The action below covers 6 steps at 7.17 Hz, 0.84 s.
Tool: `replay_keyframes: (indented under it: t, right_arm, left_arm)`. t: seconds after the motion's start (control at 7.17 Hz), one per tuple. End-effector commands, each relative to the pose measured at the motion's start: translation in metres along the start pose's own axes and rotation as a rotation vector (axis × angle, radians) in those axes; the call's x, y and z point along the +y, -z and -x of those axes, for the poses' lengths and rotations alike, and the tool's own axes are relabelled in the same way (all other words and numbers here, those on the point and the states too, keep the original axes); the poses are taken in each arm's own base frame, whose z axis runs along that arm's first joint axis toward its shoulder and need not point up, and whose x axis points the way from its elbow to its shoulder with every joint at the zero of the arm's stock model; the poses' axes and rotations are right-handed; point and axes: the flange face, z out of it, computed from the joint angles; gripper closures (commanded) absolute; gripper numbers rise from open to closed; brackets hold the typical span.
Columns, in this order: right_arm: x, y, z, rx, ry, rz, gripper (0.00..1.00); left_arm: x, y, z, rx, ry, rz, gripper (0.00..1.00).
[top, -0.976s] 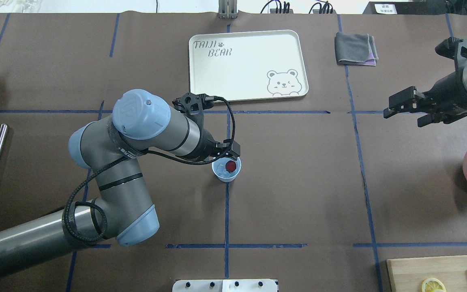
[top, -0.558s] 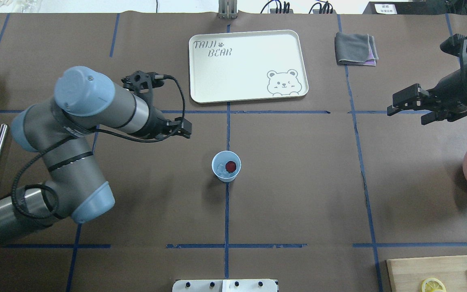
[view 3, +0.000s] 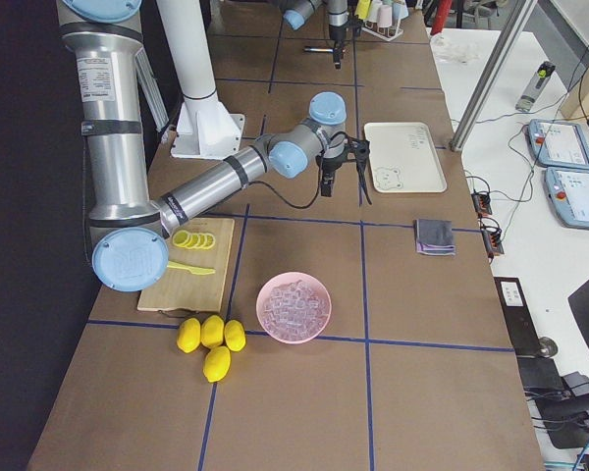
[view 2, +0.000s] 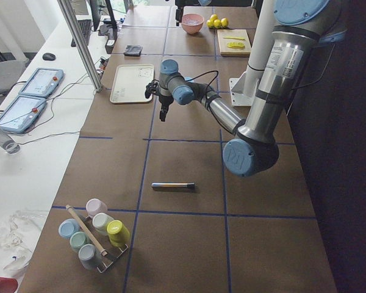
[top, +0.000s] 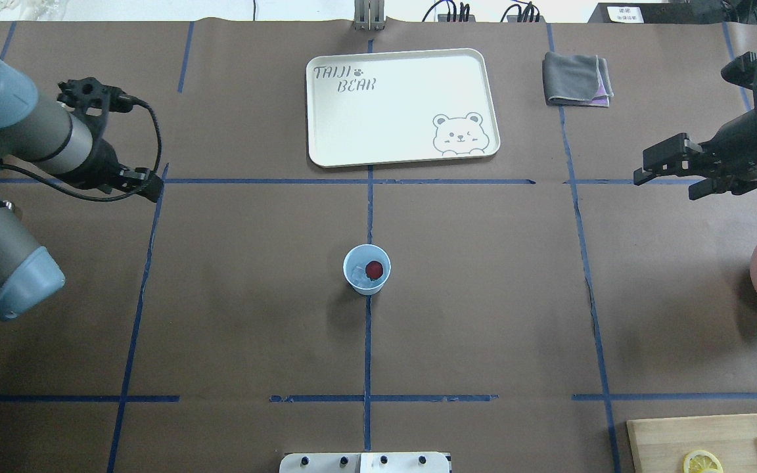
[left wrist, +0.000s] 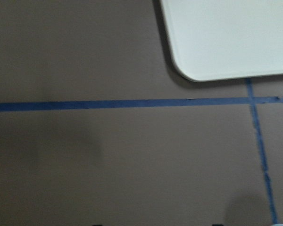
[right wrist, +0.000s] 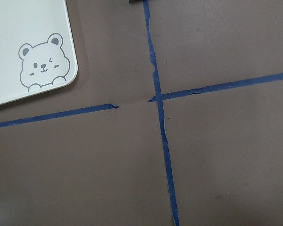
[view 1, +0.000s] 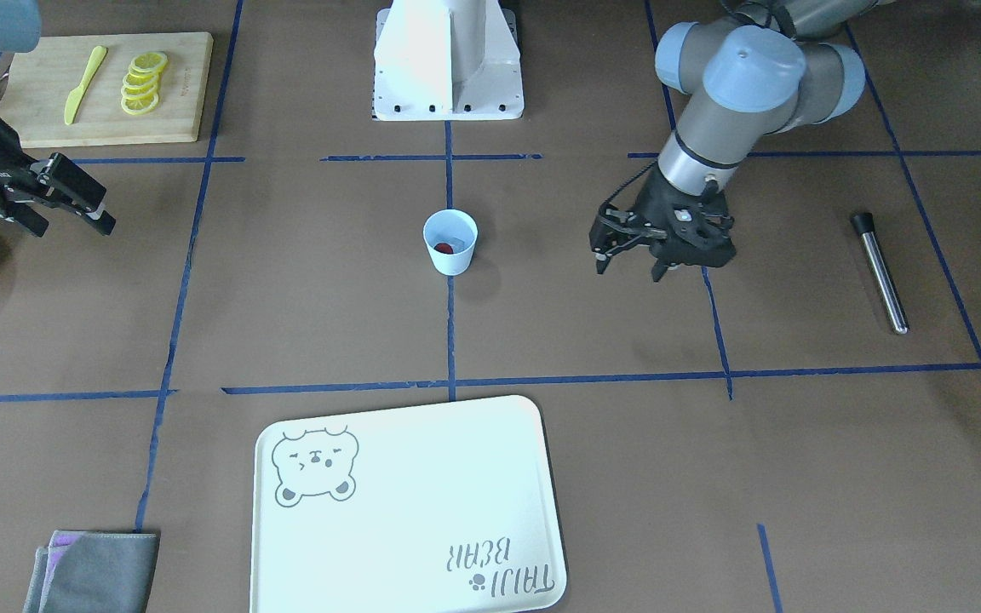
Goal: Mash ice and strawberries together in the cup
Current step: 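Withdraw the left gripper away from the cup toward the metal muddler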
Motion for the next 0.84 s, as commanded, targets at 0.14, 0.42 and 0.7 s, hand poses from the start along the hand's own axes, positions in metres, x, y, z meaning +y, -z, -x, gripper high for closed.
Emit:
replay_keyframes:
  t: [0.14, 0.42, 0.7]
  right_arm:
    - [0.000, 0.000, 0.001, 0.000, 0.001, 0.000, 0.01]
    - [0.000, -0.001, 0.000, 0.001, -0.002, 0.001, 0.01]
    - [0.000, 0.000, 0.001, 0.001, -0.001, -0.001, 0.01]
  left_arm:
    - [0.018, -0.026, 0.153, -0.052, -0.001, 0.131, 0.18]
    - [0.025, -0.068, 0.189, -0.073, 0.000, 0.187, 0.18]
    - [0.030, -0.101, 0.219, -0.064, -0.009, 0.167, 0.18]
